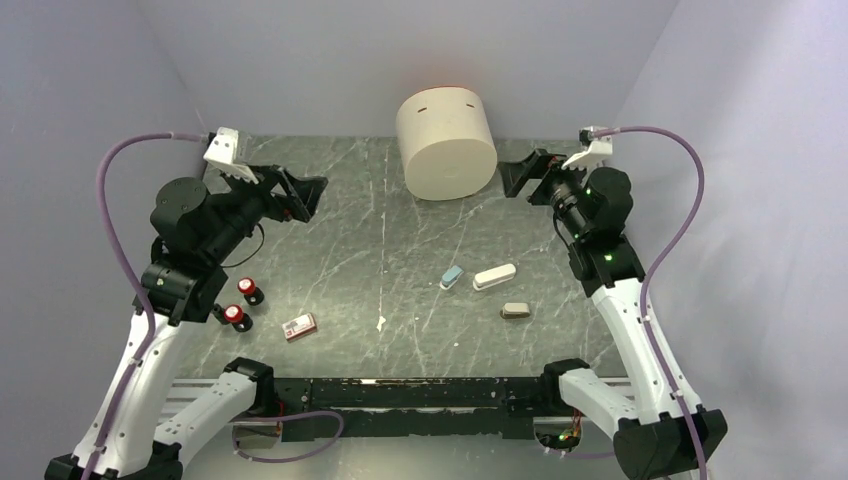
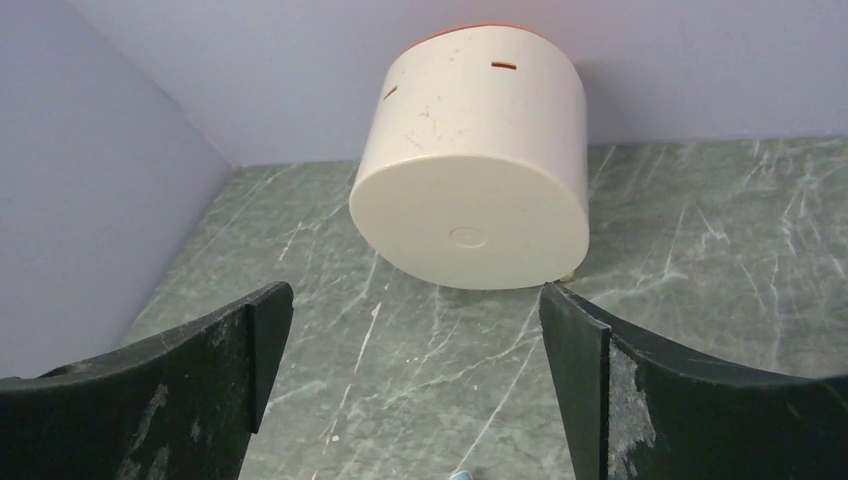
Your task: Load the staples into the stapler
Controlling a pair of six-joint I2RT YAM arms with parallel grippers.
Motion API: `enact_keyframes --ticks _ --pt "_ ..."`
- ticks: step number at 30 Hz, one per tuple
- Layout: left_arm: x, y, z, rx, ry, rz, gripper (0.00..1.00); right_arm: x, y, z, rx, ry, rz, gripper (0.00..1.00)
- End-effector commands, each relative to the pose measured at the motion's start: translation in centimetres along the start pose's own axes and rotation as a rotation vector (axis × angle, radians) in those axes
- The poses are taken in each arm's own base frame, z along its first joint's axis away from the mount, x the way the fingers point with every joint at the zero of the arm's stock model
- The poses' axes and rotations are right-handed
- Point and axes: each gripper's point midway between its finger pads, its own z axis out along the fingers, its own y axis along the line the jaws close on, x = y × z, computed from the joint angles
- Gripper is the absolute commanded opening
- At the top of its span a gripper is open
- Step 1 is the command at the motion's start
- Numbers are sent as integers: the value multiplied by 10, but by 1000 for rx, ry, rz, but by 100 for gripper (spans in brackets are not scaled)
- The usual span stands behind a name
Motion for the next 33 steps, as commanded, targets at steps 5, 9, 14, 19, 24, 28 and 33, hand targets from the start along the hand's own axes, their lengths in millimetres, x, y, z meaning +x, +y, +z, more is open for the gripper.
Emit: enact_keyframes --ticks 5,9,14,19,24,28,33 --pt "-19 -21 -19 106 -101 -10 97 30 12 16 -123 25 121 100" --pt "-26 -36 -30 184 -139 15 97 64 39 20 -281 57 105 100" --pt "-26 -47 -32 239 -109 -2 97 131 108 28 -479 196 -13 100" --pt "-60 -43 -24 172 -169 -46 97 232 194 23 -717 422 -217 98" --pt "-85 -45 -17 153 -190 -83 97 314 252 11 -994 602 -525 97" --pt "-89 -42 -13 127 -169 -119 97 370 279 -5 -1187 699 -705 96" --pt "-90 -34 -15 62 -156 -148 97 420 302 -10 -1304 742 -882 96"
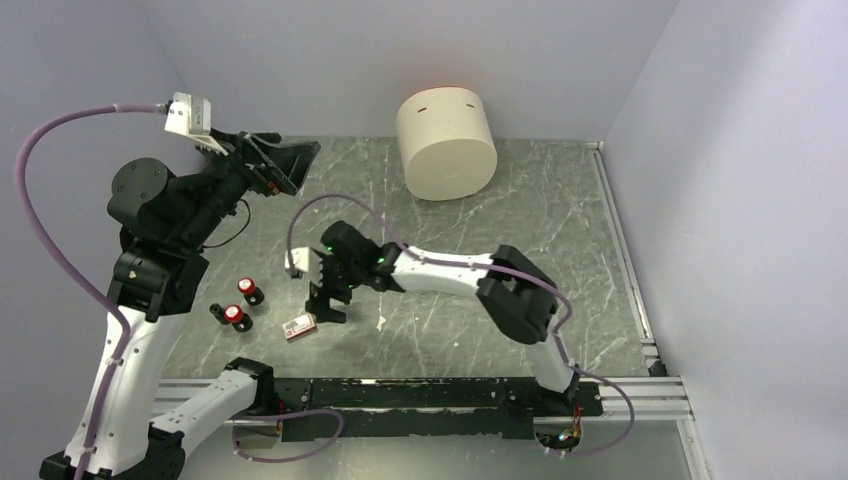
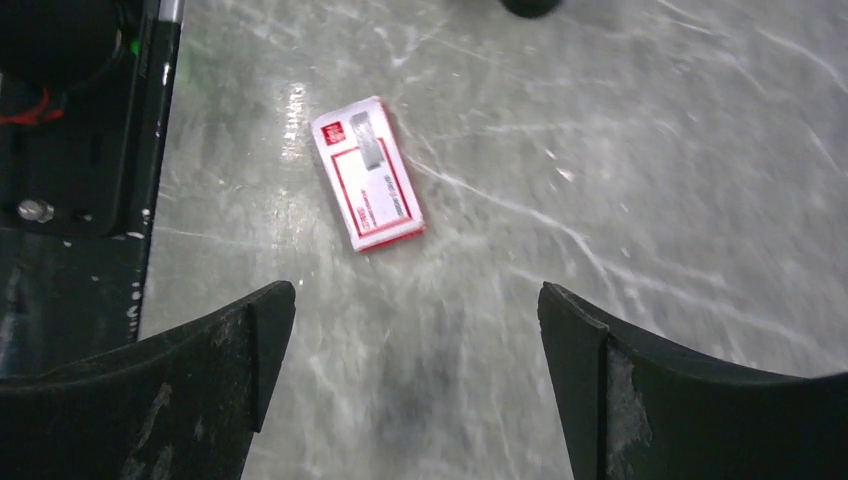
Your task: Load the staples into the stapler
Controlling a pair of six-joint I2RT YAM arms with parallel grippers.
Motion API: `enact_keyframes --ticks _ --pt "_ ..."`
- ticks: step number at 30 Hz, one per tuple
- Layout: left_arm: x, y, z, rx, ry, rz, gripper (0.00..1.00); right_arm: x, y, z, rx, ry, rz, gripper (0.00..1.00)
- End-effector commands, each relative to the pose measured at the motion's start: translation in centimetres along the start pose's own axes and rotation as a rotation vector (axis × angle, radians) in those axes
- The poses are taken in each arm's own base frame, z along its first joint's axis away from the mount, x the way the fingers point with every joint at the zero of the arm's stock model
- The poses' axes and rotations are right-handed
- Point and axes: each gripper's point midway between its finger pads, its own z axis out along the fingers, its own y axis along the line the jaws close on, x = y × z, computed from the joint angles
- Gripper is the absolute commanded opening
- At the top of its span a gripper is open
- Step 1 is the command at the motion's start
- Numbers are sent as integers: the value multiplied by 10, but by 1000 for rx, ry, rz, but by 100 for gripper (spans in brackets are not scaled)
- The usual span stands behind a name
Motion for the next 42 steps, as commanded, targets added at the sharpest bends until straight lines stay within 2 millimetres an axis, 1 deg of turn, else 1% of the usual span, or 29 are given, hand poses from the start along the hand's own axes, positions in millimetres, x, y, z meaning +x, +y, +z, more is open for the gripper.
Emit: enact_keyframes --ticks 1,5,8,11,16,19,23,27,31,32,33,36,39,42 --pt "-9 8 -6 -74 -10 -35 97 23 20 33 -112 127 -212 95" --pt "-12 11 -8 -107 -7 -40 97 23 24 60 -146 150 -252 92" --pt "-19 14 -11 -137 -18 -33 97 30 26 71 -184 214 -264 89" --pt "-26 14 -13 -150 -40 -26 97 36 32 78 -221 259 -292 88" --pt "-30 11 -15 -138 -52 -21 97 47 38 84 -235 310 -323 85" --pt "-28 12 -15 -139 -49 -23 97 51 40 85 -252 326 -320 77" --pt "-23 13 -12 -134 -30 -27 97 56 39 88 -245 344 -291 71" --pt "-19 14 -10 -134 -19 -33 97 57 31 93 -192 363 -256 59" --pt "-15 15 -8 -134 -10 -35 97 53 21 97 -123 376 -195 47" --pt "-14 15 -8 -132 -8 -33 97 50 19 97 -117 378 -192 44" --pt "-13 16 -7 -130 -6 -33 97 52 18 96 -112 385 -192 42" --pt "-10 17 -6 -129 -1 -33 97 58 10 88 -68 393 -198 41" --pt "-3 19 -2 -128 18 -43 97 63 -1 69 -37 383 -187 41" --pt "4 19 4 -112 35 -61 97 76 -17 43 -8 393 -195 41"
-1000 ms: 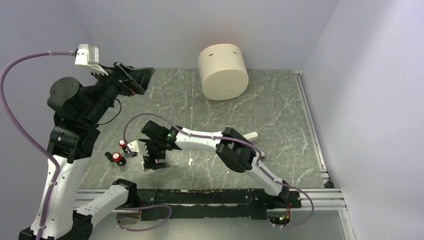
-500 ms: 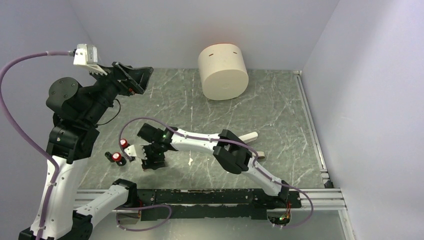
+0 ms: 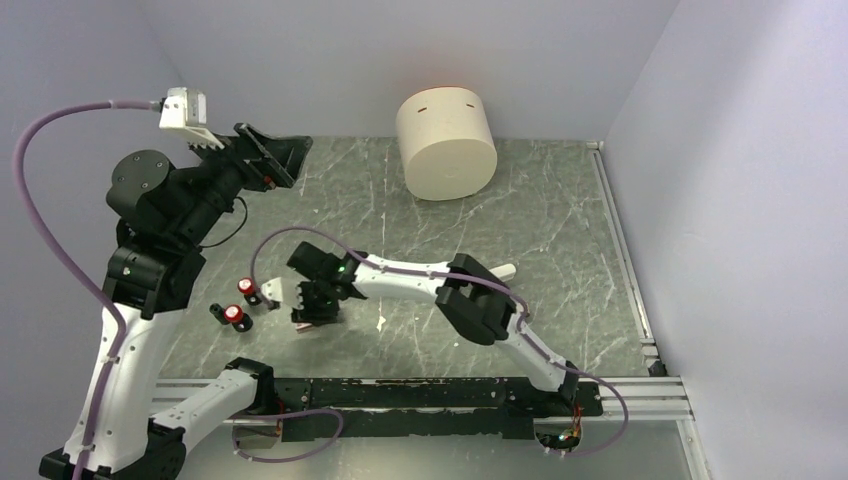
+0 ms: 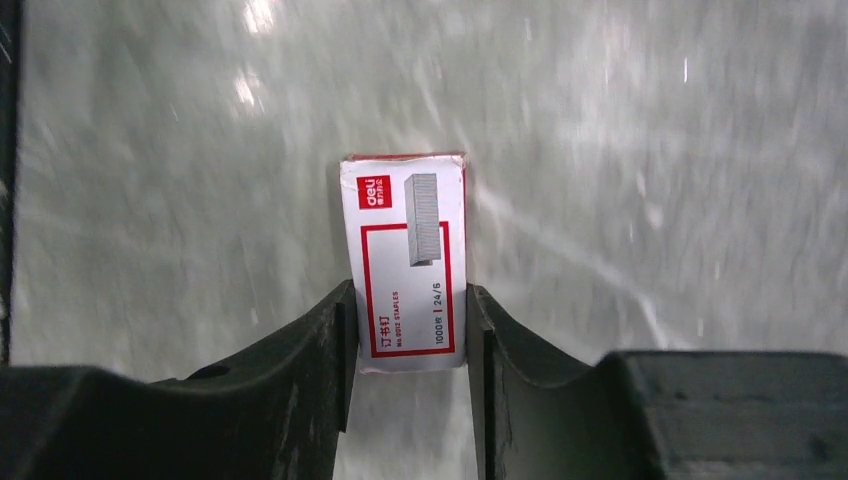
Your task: Load the staples into the stapler
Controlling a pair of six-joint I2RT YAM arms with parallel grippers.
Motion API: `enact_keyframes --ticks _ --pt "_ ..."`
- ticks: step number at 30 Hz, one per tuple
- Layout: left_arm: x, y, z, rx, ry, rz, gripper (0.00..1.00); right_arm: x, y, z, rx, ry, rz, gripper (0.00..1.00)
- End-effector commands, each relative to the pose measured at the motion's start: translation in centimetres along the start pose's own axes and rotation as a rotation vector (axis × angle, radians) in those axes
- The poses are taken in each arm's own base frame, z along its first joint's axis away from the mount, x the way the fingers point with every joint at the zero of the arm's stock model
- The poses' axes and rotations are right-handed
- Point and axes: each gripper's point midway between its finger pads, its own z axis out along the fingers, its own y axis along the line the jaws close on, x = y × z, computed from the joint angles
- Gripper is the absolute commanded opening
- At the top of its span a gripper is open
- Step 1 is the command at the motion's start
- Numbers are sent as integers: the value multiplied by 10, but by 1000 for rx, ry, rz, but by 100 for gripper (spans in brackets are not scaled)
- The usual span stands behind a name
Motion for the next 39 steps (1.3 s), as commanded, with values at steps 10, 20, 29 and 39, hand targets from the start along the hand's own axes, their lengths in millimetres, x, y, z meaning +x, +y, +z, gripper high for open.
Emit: enact_keyframes --ticks 10,20,29,39 --pt "67 34 43 -79 177 -110 97 152 -31 -84 89 126 229 40" --pt "171 123 40 -428 347 -194 85 217 -31 -116 159 161 331 47" --pt "262 162 19 -519 493 -276 89 183 -42 -113 160 6 331 60" --pt "375 137 28 -194 775 -463 57 184 -42 -112 206 -28 280 57"
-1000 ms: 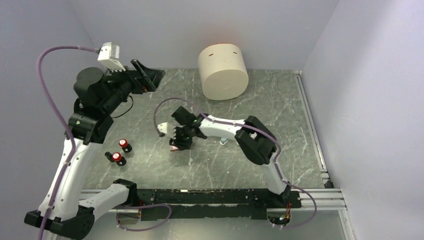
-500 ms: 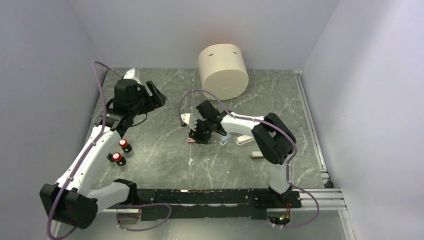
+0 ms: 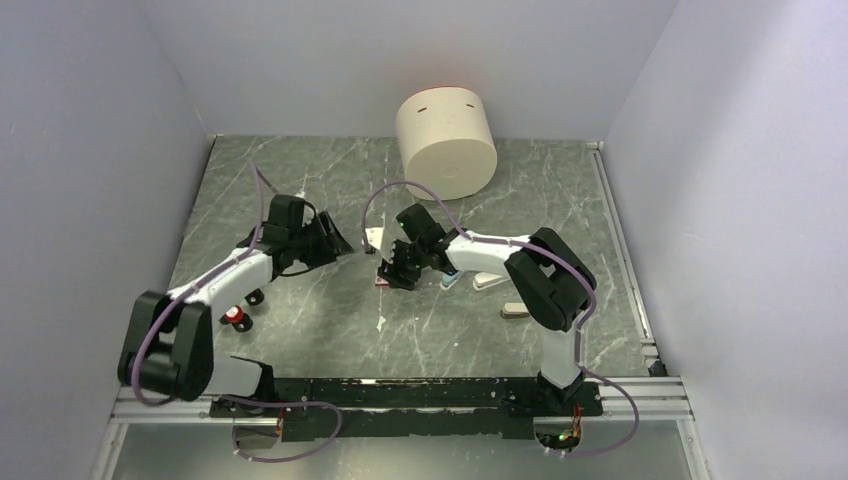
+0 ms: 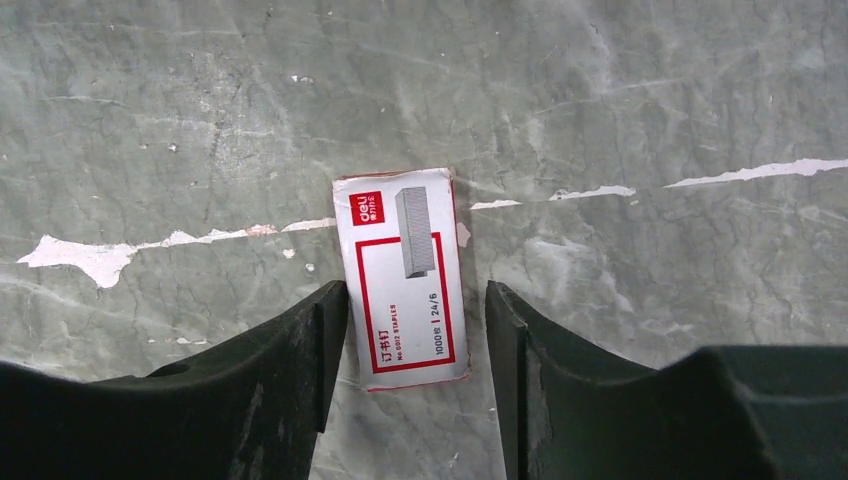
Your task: Load the staples into the stapler
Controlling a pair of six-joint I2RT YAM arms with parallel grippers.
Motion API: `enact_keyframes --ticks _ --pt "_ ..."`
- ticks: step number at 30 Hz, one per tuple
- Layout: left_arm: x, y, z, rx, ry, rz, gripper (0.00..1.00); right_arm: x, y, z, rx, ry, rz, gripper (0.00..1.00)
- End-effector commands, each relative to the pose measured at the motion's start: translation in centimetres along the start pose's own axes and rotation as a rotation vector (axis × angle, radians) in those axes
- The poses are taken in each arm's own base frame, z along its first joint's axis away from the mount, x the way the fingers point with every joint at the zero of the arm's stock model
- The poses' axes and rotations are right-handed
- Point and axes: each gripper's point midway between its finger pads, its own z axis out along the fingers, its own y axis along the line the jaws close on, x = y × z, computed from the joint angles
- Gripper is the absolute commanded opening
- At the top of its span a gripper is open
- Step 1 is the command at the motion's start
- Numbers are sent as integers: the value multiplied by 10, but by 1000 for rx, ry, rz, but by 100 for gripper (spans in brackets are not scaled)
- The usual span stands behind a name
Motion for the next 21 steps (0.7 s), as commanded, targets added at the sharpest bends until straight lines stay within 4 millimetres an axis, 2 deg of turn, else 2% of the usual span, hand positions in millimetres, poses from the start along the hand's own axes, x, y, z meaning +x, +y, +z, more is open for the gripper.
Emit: enact_keyframes --ticks 1,4,6,9,11,21 --pt "17 -35 20 277 87 3 57 21 11 7 -29 44 -4 56" --pt "32 -35 34 335 140 -8 57 21 12 8 -47 49 -1 53" --pt "38 -41 39 404 163 -11 55 21 13 8 -53 49 -3 52" --pt "46 -44 43 457 192 -29 47 22 12 8 -53 54 0 52" --pt "51 -42 47 459 213 -33 42 22 12 9 -57 55 5 50" --pt "72 -25 61 381 280 -5 35 20 13 9 -66 52 12 47"
